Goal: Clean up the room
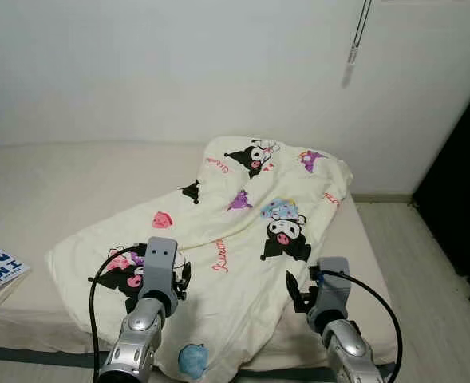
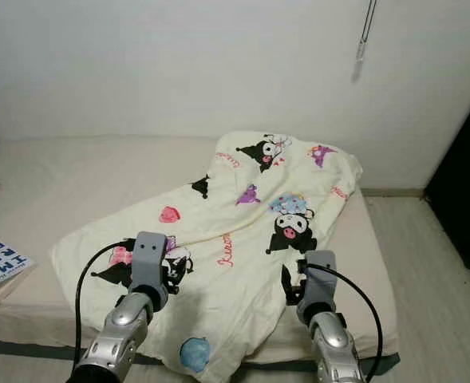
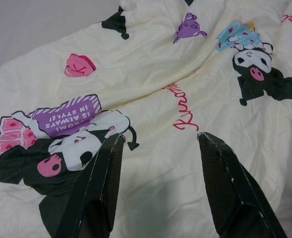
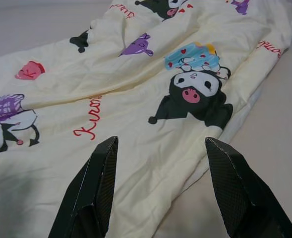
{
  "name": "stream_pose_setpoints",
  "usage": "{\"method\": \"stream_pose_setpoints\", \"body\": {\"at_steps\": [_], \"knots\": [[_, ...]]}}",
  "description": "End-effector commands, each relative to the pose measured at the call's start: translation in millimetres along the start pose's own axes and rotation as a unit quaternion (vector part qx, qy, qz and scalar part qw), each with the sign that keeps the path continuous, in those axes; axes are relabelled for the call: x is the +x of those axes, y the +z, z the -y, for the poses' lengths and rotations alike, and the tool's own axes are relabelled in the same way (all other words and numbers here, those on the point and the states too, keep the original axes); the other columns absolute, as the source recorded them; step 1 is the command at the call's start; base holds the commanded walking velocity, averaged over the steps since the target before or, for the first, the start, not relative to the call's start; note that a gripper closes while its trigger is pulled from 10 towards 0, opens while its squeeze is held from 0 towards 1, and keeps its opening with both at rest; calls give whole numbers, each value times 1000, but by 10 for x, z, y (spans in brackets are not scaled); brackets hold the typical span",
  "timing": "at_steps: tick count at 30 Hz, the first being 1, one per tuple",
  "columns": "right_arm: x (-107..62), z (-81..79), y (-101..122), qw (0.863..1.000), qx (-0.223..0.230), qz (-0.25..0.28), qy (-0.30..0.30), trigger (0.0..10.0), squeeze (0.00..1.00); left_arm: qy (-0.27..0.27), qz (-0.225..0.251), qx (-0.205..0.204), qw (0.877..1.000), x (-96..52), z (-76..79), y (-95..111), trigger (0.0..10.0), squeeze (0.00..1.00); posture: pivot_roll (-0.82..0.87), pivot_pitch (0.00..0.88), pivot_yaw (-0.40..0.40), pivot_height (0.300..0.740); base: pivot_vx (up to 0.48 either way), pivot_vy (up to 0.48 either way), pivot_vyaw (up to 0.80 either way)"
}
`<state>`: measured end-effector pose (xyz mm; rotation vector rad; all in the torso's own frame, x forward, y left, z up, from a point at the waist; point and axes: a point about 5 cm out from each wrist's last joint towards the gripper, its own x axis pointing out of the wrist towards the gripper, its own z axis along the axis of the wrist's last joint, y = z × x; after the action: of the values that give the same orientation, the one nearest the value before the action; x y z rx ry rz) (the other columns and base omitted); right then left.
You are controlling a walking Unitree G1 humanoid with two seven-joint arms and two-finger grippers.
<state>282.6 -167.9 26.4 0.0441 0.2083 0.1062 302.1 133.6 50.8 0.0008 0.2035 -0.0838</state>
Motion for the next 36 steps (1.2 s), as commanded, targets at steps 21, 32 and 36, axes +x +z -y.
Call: {"method": "stream_pose_setpoints", "body": {"at_steps": [21,32,36], "knots": [[-10,-8,-24,1000,2,-4,1,10000,0,6,-22,14,1000,-7,-43,-76,10000,0,20,112,22,740,0,-51,0],[-16,4,-22,1000,1,-4,0,10000,0,5,-25,8,1000,0,-30,-78,10000,0,18,113,24,740,0,-402,0],[-13,9,-18,1000,1,-3,-1,10000,0,4,-44,-3,999,5,-32,-115,10000,0,17,112,24,740,0,0,0]]}}
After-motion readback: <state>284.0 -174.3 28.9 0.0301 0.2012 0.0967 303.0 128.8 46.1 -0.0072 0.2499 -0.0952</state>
